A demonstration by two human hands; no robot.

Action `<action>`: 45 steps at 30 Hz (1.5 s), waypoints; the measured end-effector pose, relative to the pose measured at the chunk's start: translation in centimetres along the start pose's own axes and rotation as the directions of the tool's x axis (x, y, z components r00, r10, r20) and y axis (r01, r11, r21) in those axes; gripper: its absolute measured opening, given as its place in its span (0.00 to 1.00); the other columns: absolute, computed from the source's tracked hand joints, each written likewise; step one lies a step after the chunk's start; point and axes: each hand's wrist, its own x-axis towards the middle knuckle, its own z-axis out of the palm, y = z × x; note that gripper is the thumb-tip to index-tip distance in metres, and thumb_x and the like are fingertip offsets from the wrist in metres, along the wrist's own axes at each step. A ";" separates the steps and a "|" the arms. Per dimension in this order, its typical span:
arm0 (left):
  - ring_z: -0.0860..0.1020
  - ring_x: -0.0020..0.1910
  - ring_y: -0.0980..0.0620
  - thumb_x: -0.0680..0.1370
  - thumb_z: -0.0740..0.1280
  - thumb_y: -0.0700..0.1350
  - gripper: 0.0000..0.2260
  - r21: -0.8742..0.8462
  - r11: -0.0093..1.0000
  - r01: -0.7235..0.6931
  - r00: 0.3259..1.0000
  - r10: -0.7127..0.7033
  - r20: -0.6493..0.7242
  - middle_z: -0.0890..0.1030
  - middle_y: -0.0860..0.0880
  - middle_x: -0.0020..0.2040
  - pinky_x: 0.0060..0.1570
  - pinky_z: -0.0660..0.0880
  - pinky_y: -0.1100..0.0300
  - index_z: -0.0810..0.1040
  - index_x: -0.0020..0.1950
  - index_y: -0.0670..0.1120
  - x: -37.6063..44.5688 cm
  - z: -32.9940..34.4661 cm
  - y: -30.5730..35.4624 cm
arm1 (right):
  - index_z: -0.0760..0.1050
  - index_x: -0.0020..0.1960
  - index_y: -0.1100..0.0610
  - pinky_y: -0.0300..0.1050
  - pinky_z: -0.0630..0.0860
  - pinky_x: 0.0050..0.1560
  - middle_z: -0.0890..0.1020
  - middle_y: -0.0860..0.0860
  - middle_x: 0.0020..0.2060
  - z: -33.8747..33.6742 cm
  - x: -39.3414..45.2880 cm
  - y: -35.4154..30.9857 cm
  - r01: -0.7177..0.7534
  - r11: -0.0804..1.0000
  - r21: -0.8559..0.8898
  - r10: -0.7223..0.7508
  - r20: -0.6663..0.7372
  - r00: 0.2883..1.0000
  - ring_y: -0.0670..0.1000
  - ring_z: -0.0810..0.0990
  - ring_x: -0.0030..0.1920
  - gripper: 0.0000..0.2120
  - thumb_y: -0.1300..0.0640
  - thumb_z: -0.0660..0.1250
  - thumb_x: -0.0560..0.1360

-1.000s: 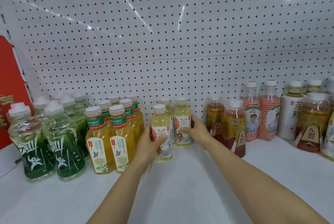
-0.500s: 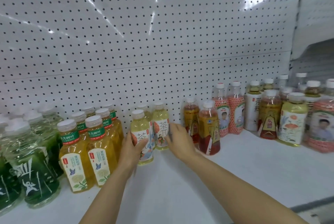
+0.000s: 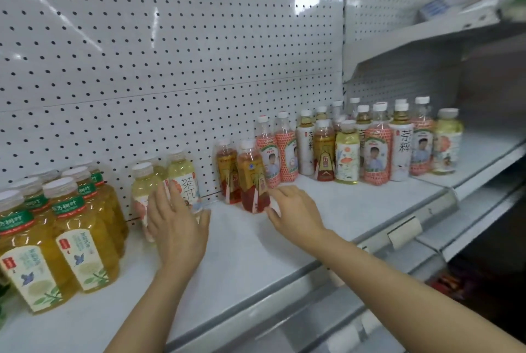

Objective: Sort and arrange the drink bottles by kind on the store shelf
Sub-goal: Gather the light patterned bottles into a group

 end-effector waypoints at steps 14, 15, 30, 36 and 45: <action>0.57 0.77 0.42 0.81 0.63 0.53 0.29 -0.222 0.964 -0.144 0.950 0.198 0.243 0.59 0.42 0.78 0.75 0.56 0.50 0.58 0.79 0.43 -3.6 8.1 20.0 | 0.79 0.60 0.59 0.51 0.75 0.52 0.82 0.56 0.53 -8.7 -6.8 18.6 -0.262 0.953 -0.155 0.268 0.020 0.963 0.59 0.78 0.55 0.16 0.53 0.68 0.75; 0.57 0.77 0.42 0.82 0.62 0.53 0.29 -0.228 0.963 -0.141 0.945 0.200 0.260 0.59 0.42 0.78 0.75 0.56 0.50 0.58 0.79 0.43 -3.9 9.0 21.5 | 0.79 0.59 0.60 0.51 0.76 0.51 0.83 0.56 0.51 -9.2 -7.2 20.1 -0.267 0.949 -0.165 0.274 0.018 0.962 0.60 0.79 0.53 0.16 0.54 0.70 0.74; 0.67 0.70 0.39 0.81 0.63 0.48 0.22 -0.384 0.923 -0.011 0.969 0.105 0.224 0.69 0.40 0.70 0.69 0.66 0.45 0.67 0.73 0.42 3.6 19.4 35.0 | 0.81 0.52 0.61 0.51 0.79 0.42 0.84 0.58 0.44 -12.4 -8.6 35.0 -0.326 0.916 -0.233 0.324 -0.047 0.945 0.61 0.82 0.45 0.14 0.59 0.76 0.67; 0.70 0.65 0.40 0.77 0.60 0.65 0.29 -0.327 0.945 -0.002 0.972 0.080 0.223 0.77 0.42 0.63 0.64 0.69 0.45 0.73 0.66 0.43 7.7 21.9 36.5 | 0.78 0.61 0.60 0.51 0.77 0.47 0.83 0.57 0.53 -12.1 -7.8 38.8 -0.441 0.879 -0.183 0.419 -0.146 0.896 0.60 0.80 0.52 0.17 0.57 0.71 0.73; 0.74 0.61 0.45 0.79 0.66 0.56 0.18 -0.386 0.919 -0.084 0.930 0.212 0.300 0.80 0.46 0.58 0.60 0.73 0.47 0.75 0.61 0.45 8.4 20.8 36.1 | 0.59 0.73 0.60 0.61 0.70 0.65 0.66 0.60 0.69 -10.4 -4.4 43.0 -0.626 0.752 0.206 0.656 -0.325 0.682 0.60 0.67 0.68 0.34 0.49 0.70 0.74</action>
